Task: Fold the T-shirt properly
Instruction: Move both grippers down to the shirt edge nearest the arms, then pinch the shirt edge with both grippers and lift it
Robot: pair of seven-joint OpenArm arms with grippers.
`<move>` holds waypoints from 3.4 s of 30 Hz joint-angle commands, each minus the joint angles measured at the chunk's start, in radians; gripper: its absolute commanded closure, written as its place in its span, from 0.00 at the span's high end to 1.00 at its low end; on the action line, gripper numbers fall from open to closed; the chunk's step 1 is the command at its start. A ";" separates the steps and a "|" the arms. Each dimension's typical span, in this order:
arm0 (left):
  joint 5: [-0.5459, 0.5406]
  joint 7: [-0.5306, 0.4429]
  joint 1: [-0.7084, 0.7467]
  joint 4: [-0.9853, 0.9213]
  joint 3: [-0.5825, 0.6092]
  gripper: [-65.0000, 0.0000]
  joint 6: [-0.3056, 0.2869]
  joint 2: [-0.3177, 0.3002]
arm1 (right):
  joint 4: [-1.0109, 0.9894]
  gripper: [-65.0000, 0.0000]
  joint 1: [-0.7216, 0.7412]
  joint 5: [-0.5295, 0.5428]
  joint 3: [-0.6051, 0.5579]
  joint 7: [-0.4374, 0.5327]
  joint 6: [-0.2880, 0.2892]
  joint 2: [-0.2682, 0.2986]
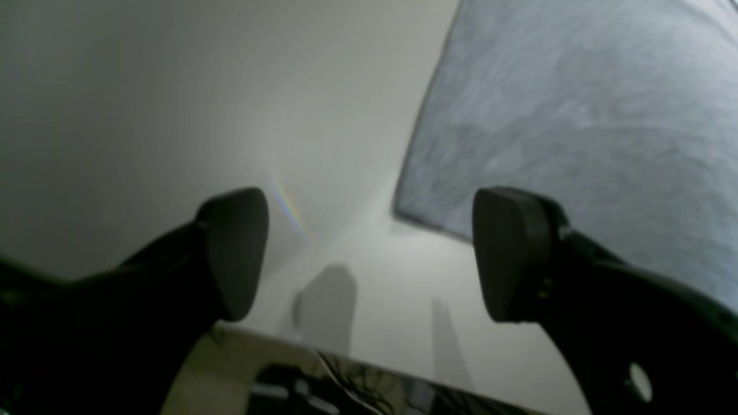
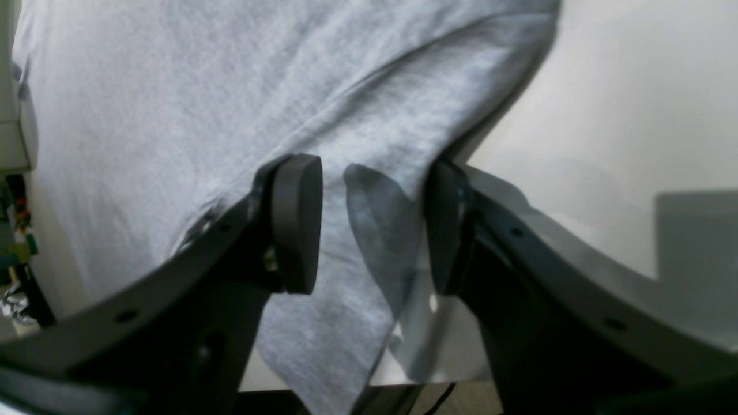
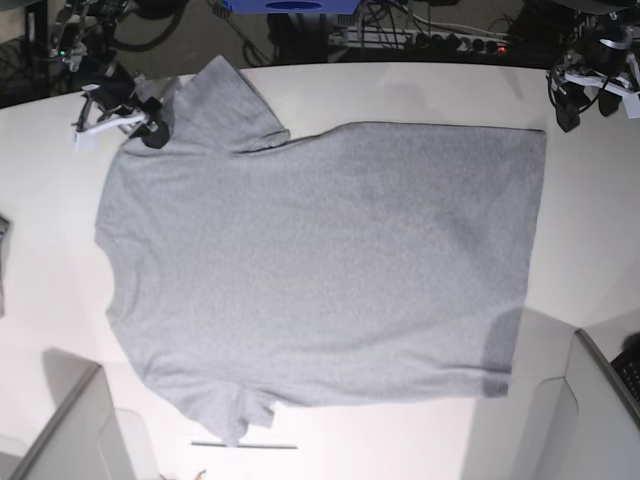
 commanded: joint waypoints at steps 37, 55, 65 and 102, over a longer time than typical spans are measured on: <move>-0.019 -0.021 -0.199 -0.401 0.193 0.77 -0.086 -0.011 | -0.026 0.00 -0.017 -0.091 -0.008 -0.108 -0.043 -0.010; -0.011 -0.021 -0.170 -0.353 0.186 0.00 -0.084 -0.019 | 0.094 0.00 -0.076 -0.092 -0.006 -0.115 -0.046 -0.014; -0.011 -0.021 -0.036 -0.180 0.185 0.00 -0.084 -0.020 | 0.165 0.00 -0.109 -0.091 -0.006 -0.117 -0.049 -0.011; 0.133 0.209 -0.217 0.070 0.236 0.00 0.097 -0.011 | 0.349 0.00 0.216 -0.089 -0.005 -0.431 -0.143 -0.014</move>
